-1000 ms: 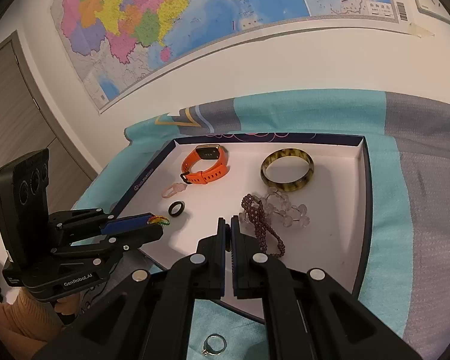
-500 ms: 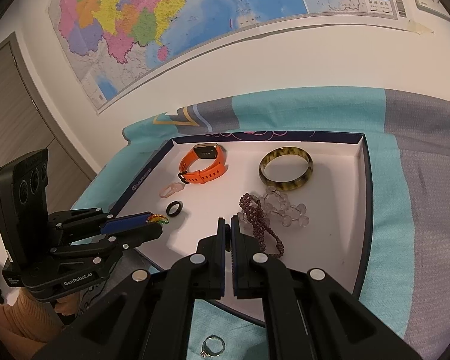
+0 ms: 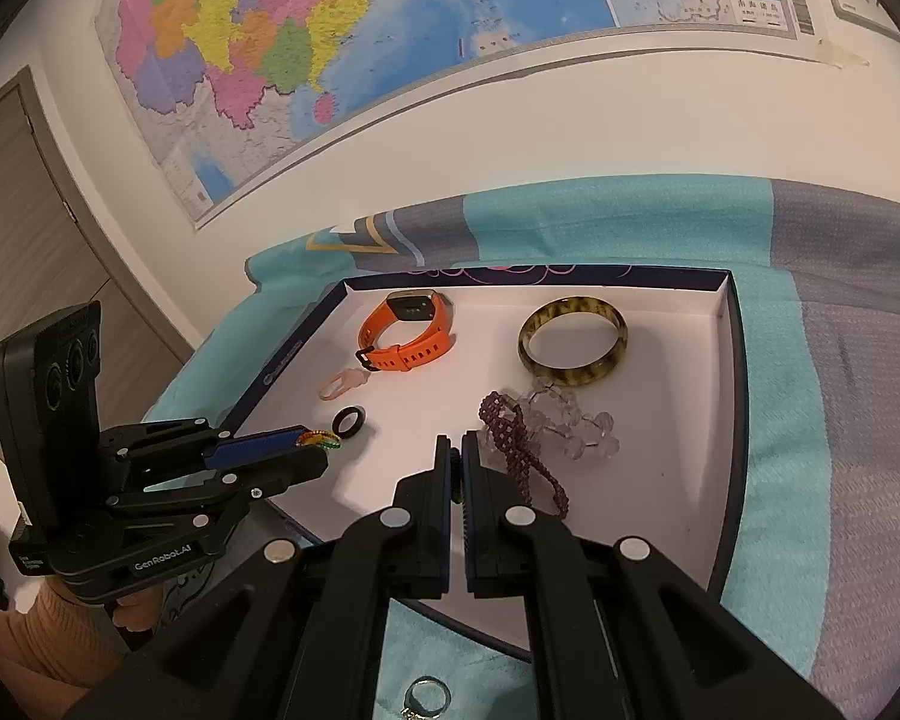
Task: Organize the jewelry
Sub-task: 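Open the right tool to drop the green keychain while the left tool drops the yellow pendant into the box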
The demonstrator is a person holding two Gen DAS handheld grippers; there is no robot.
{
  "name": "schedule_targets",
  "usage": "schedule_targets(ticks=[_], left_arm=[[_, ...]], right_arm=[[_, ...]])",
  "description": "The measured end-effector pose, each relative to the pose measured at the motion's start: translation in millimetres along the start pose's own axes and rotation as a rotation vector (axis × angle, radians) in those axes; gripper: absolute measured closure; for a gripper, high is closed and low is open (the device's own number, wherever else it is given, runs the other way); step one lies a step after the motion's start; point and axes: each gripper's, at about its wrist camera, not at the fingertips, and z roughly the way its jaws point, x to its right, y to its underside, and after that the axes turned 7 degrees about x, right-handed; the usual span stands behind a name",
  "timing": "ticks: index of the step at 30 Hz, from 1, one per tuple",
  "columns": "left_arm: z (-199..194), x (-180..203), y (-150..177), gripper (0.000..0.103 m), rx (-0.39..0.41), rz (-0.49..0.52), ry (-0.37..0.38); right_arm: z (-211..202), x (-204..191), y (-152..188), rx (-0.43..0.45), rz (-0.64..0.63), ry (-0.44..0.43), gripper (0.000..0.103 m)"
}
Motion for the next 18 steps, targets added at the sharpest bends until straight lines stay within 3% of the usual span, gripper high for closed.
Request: schedule_targets(ticks=[18], left_arm=[[10,-5,3,0.086,-0.029,-0.017,-0.011]], right_arm=[[12,9,1,-0.026,0.024,0.026,0.101]])
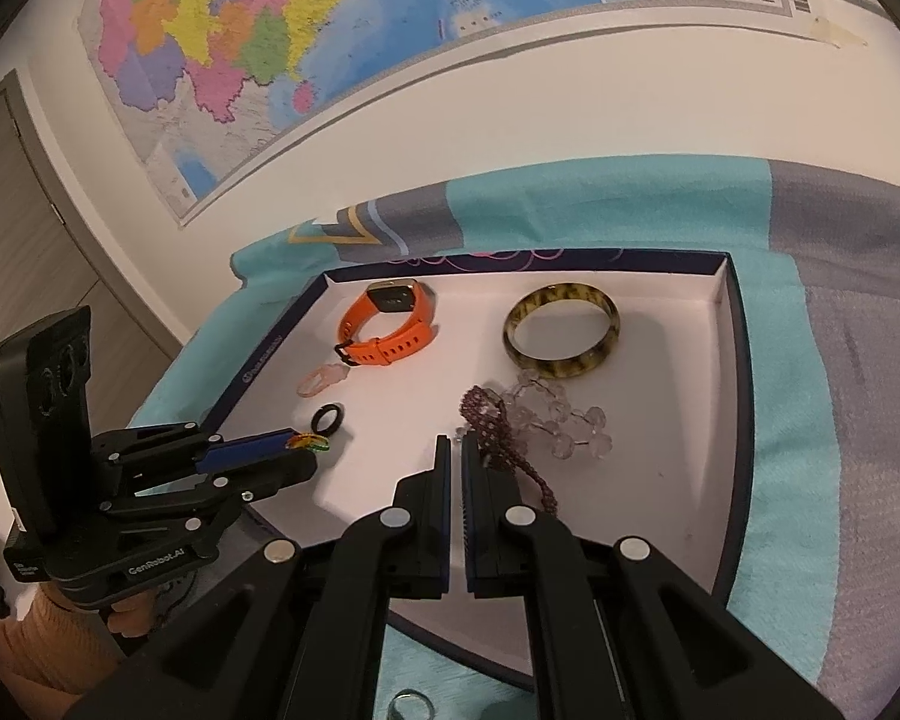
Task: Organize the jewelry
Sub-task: 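Open the right tool to drop the green keychain while the left tool drops the yellow pendant into the box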
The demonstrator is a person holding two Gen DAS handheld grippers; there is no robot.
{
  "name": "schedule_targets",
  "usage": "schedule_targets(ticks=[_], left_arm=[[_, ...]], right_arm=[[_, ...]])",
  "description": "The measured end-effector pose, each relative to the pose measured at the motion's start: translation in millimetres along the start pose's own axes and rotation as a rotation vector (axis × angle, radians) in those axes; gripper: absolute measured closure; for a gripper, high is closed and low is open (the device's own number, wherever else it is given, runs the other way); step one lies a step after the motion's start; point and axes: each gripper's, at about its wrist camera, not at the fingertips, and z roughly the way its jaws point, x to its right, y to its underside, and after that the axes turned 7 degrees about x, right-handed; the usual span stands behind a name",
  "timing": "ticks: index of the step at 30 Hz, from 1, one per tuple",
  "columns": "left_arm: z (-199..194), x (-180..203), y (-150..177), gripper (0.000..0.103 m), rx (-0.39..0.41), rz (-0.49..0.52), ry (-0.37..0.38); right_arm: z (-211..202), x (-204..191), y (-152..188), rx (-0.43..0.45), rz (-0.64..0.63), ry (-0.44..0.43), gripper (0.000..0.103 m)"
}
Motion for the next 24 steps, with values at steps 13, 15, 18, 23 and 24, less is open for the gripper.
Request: schedule_targets(ticks=[13,15,18,23,24], left_arm=[[3,-2,2,0.085,-0.011,-0.011,-0.004],[2,-3,2,0.075,-0.013,-0.016,-0.002],[-2,-4,2,0.065,0.002,-0.021,-0.007],[-16,-3,5,0.04,0.034,-0.028,-0.002],[-20,-3,7,0.03,0.045,-0.032,-0.003]], right_arm=[[4,7,4,-0.009,-0.002,0.054,0.098],[3,8,5,-0.007,0.002,0.058,0.096],[-1,6,6,0.003,-0.004,0.064,0.093],[-17,1,9,0.039,-0.025,0.092,0.074],[-19,0,10,0.045,-0.025,0.094,0.066]])
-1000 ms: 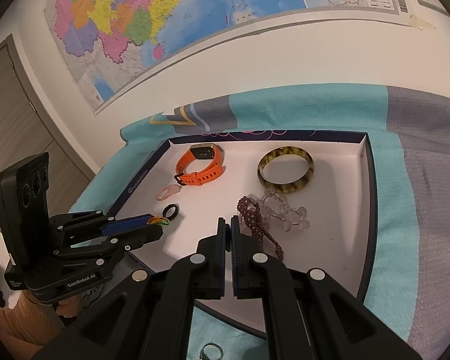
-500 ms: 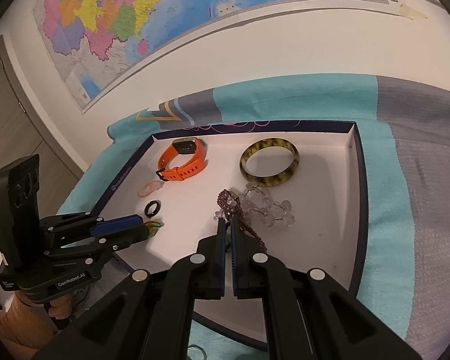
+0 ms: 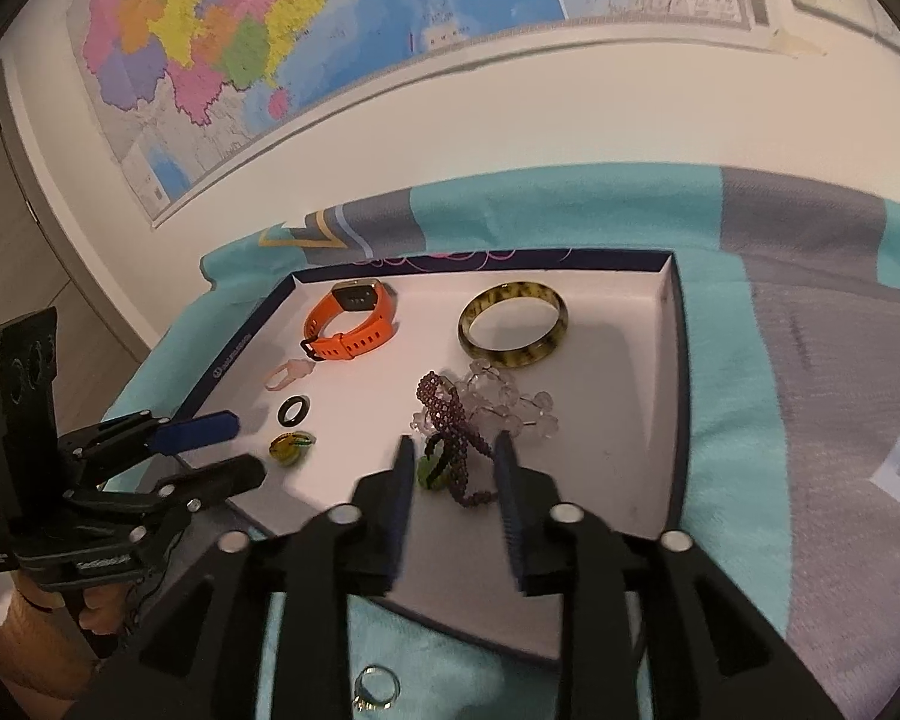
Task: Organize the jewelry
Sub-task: 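Open the right tool to drop the green keychain while the left tool drops the yellow pendant into the box, then grasp the gold charm with the left tool while the right tool grasps the silver ring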
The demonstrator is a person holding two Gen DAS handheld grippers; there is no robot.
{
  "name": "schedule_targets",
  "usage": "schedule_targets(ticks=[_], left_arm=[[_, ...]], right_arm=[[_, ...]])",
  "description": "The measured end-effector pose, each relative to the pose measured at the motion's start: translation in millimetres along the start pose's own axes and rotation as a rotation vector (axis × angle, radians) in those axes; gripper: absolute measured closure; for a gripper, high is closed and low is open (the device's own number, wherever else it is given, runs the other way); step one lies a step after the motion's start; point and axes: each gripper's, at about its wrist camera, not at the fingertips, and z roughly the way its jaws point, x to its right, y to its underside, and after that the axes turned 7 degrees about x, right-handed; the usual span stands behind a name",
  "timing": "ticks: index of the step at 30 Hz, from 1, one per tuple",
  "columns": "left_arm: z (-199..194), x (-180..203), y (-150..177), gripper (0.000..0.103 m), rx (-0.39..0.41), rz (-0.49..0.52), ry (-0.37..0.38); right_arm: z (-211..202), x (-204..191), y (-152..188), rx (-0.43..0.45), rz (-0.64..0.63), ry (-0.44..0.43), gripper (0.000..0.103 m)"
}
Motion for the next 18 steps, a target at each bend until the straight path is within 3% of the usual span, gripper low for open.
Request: schedule_targets(ticks=[2,6,8,10,15,18], left_arm=[[-10,1,3,0.018,0.027,-0.002,-0.012],[-29,0,9,0.005,0.08,-0.015,-0.013],[-35,-1,13,0.005,0.084,-0.029,-0.012],[-36,-5,19,0.005,0.05,-0.072,0.004],[-48,-8,31,0.006,0.061,-0.097,-0.035],[-50,-6,36,0.006,0.044,-0.084,-0.076]], right_arm=[[-8,-2,3,0.016,0.0,-0.001,0.052],[-24,-6,11,0.035,-0.021,0.005,0.044],[-32,-11,18,0.042,-0.04,0.002,0.039],[-40,-16,24,0.055,-0.068,0.02,0.025],[-54,-25,42,0.057,-0.116,0.028,0.014],[-59,-27,51,0.046,-0.126,0.047,0.013]])
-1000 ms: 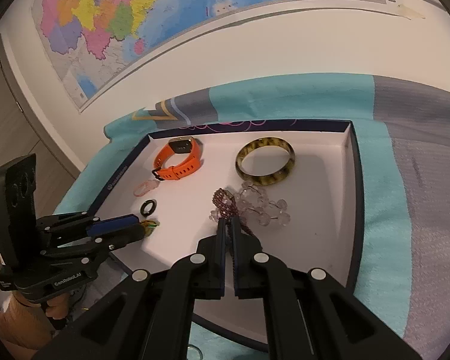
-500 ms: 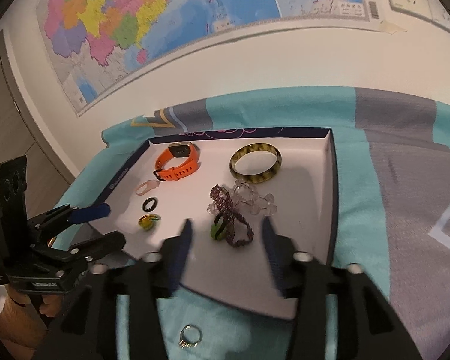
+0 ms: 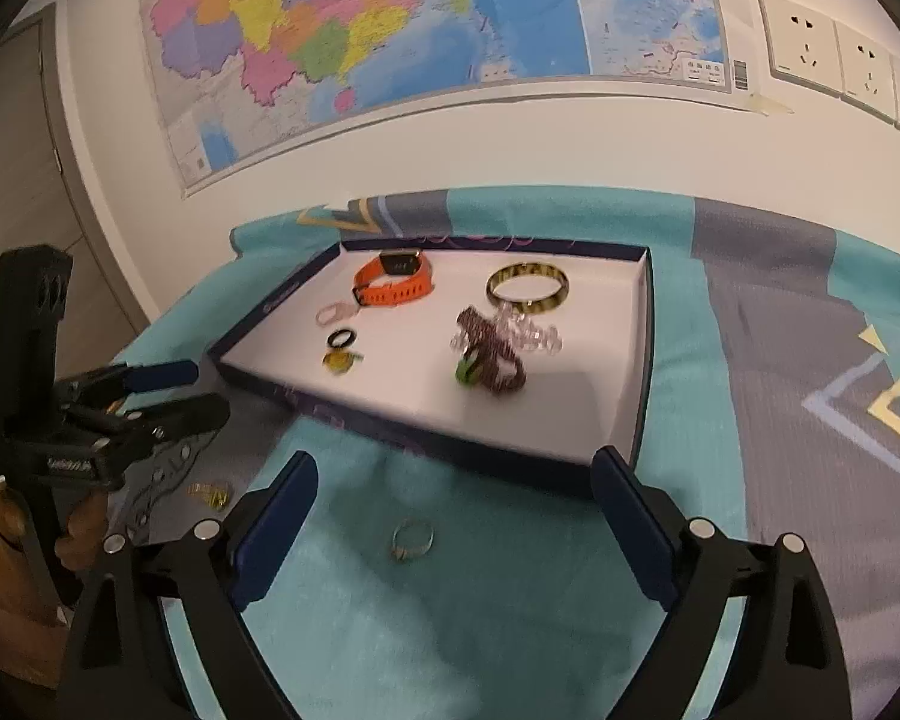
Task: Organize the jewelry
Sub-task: 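Grasp the gold charm with the left tool while the right tool grasps the silver ring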
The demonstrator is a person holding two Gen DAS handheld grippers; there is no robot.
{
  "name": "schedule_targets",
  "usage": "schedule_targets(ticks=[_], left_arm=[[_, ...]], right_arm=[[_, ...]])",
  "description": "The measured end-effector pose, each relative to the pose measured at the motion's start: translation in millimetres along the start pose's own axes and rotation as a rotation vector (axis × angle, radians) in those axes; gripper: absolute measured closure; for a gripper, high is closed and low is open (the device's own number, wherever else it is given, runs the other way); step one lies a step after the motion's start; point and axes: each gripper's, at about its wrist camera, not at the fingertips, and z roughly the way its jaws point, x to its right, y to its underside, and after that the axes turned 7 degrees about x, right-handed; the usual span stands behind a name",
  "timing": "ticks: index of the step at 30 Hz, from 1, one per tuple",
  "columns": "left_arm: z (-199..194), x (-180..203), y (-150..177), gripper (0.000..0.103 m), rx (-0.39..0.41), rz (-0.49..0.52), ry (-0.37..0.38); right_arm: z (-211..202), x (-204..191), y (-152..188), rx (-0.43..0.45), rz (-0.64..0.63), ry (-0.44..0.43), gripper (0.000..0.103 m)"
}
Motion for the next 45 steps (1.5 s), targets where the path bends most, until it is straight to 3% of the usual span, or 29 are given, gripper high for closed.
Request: schedule_targets(ticks=[5,14,19,26,28,30,37,39,42,45], left_arm=[[-1,-2,7,0.006,-0.041,-0.015,-0.014],[-16,1,19,0.006,-0.02,-0.018,-0.028],[-14,1,26,0.006,-0.065,-0.036,0.003],[-20,5,36,0.006,-0.05,-0.008,0.003],[-18,11,39,0.015,-0.064,0.024,0.012],[-17,15,42,0.033,-0.085,0.042,0.038],[-14,24,47,0.062,-0.118,0.072,0.09],[-14,23,47,0.074,-0.122,0.07,0.106],[-14,23,48,0.083,-0.129,0.07,0.111],[-13,23,49,0.085,-0.128,0.07,0.113]], right_arm=[[-4,-4,11,-0.022,0.006,0.011,0.01],[-2,-14,19,-0.062,-0.003,0.008,0.01],[0,-19,20,-0.08,-0.014,0.01,0.016],[3,-20,22,-0.097,-0.012,0.013,0.026],[4,-20,23,-0.101,-0.007,0.009,0.026],[5,-20,23,-0.104,-0.006,0.006,0.027],[10,-22,23,-0.12,-0.008,-0.008,0.032],[12,-23,23,-0.126,-0.009,-0.013,0.033],[14,-26,24,-0.136,-0.016,-0.017,0.037],[17,-27,24,-0.145,-0.018,-0.018,0.04]])
